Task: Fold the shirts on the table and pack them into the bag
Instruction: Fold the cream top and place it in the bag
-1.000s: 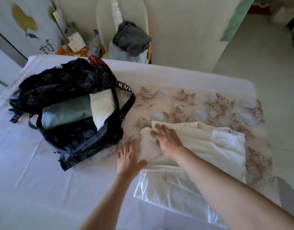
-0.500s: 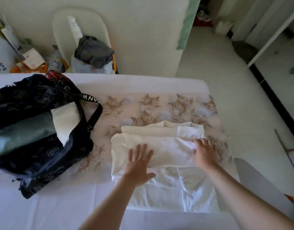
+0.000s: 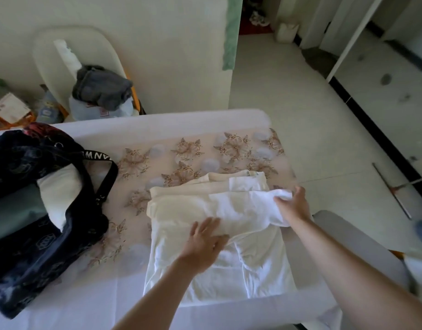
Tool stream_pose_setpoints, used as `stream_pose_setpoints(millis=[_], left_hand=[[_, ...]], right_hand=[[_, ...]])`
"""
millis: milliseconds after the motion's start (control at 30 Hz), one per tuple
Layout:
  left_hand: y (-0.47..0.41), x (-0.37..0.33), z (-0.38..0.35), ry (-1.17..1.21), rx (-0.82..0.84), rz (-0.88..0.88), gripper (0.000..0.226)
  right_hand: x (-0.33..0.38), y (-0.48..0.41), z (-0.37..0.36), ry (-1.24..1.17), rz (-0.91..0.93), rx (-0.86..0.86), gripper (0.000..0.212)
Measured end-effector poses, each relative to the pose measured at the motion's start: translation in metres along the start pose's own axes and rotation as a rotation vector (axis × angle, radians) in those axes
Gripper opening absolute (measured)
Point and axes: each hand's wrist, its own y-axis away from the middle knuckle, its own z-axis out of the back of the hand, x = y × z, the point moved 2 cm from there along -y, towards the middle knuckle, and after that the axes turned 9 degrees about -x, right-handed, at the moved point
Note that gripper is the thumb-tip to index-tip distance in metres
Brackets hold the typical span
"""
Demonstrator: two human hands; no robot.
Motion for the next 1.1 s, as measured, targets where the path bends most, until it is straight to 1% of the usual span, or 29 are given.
stream_pose_setpoints(millis=[33, 67, 100, 167, 200, 233, 267, 300, 333, 367, 400, 433, 467, 500, 533, 567, 600, 667, 700, 767, 833, 867, 900, 967, 1000, 1033, 1100], left_hand=[[-0.005, -0.001, 0.001, -0.005, -0.103, 0.033, 0.051], [-0.009, 0.0, 0.002, -0.052, -0.172, 0.048, 0.04], [-0.012, 0.001, 0.001, -0.117, -0.184, 0.055, 0.038], [-0.016, 0.003, -0.006, -0.196, -0.016, 0.063, 0.06], [-0.017, 0.003, -0.01, -0.201, 0.075, 0.072, 0.064], [-0.018, 0.003, -0.01, -0.197, 0.114, 0.069, 0.066], [-0.02, 0.003, -0.01, -0.183, 0.112, 0.064, 0.067], [-0.021, 0.005, -0.008, -0.157, 0.092, 0.058, 0.068], [-0.022, 0.005, -0.006, -0.122, 0.065, 0.055, 0.067], [-0.022, 0.005, -0.002, -0.074, 0.019, 0.063, 0.062], [-0.02, 0.006, 0.002, -0.015, -0.052, 0.075, 0.055], [-0.017, 0.008, 0.006, 0.03, -0.146, 0.092, 0.045], [-0.012, 0.01, 0.011, 0.06, -0.244, 0.122, 0.037], [-0.006, 0.014, 0.017, 0.074, -0.333, 0.162, 0.032], [0.001, 0.019, 0.022, 0.07, -0.396, 0.208, 0.03], [0.009, 0.026, 0.027, 0.046, -0.43, 0.25, 0.03], [0.017, 0.032, 0.03, 0.013, -0.444, 0.288, 0.03], [0.032, 0.047, 0.031, -0.041, -0.464, 0.346, 0.035], [0.039, 0.053, 0.031, -0.042, -0.493, 0.366, 0.036], [0.051, 0.061, 0.035, 0.002, -0.581, 0.392, 0.035], [0.062, 0.065, 0.04, 0.035, -0.656, 0.446, 0.035], [0.068, 0.067, 0.042, 0.051, -0.674, 0.497, 0.036], [0.073, 0.07, 0.043, 0.076, -0.676, 0.561, 0.038], [0.084, 0.077, 0.041, 0.159, -0.607, 0.716, 0.039], [0.089, 0.08, 0.039, 0.214, -0.549, 0.792, 0.038], [0.094, 0.084, 0.038, 0.269, -0.492, 0.855, 0.037], [0.102, 0.089, 0.034, 0.338, -0.425, 0.9, 0.036]], right_hand=[[-0.007, 0.001, 0.0, 0.036, -0.022, 0.049, 0.062], [-0.012, 0.002, 0.0, 0.06, -0.016, 0.074, 0.055], [-0.015, 0.005, 0.001, 0.074, -0.003, 0.065, 0.049], [-0.014, 0.012, 0.003, 0.056, 0.066, -0.038, 0.051], [-0.007, 0.018, 0.004, 0.063, 0.145, -0.096, 0.054], [0.003, 0.025, 0.005, 0.091, 0.247, -0.137, 0.057], [0.013, 0.035, 0.002, 0.125, 0.355, -0.137, 0.06], [0.024, 0.046, -0.003, 0.138, 0.431, -0.075, 0.066], [0.035, 0.058, -0.011, 0.111, 0.455, 0.054, 0.076], [0.043, 0.07, -0.02, 0.044, 0.428, 0.252, 0.088], [0.048, 0.08, -0.03, -0.03, 0.369, 0.451, 0.093], [0.049, 0.086, -0.038, -0.096, 0.312, 0.57, 0.087], [0.049, 0.087, -0.044, -0.132, 0.303, 0.578, 0.072], [0.049, 0.086, -0.046, -0.116, 0.352, 0.495, 0.055], [0.046, 0.084, -0.048, -0.049, 0.432, 0.376, 0.044], [0.04, 0.082, -0.051, 0.052, 0.519, 0.294, 0.039], [0.033, 0.082, -0.054, 0.182, 0.619, 0.281, 0.038], [0.023, 0.086, -0.064, 0.469, 0.787, 0.358, 0.043], [0.022, 0.088, -0.07, 0.592, 0.834, 0.369, 0.043], [0.042, 0.096, -0.078, 0.751, 0.873, 0.293, 0.038], [0.076, 0.111, -0.091, 0.788, 0.976, 0.218, 0.039], [0.093, 0.123, -0.099, 0.745, 1.062, 0.225, 0.041], [0.11, 0.135, -0.11, 0.68, 1.161, 0.27, 0.042], [0.14, 0.162, -0.137, 0.579, 1.352, 0.438, 0.043], [0.151, 0.175, -0.153, 0.578, 1.444, 0.51, 0.044], [0.16, 0.186, -0.168, 0.616, 1.535, 0.551, 0.046], [0.172, 0.204, -0.194, 0.749, 1.691, 0.574, 0.053]])
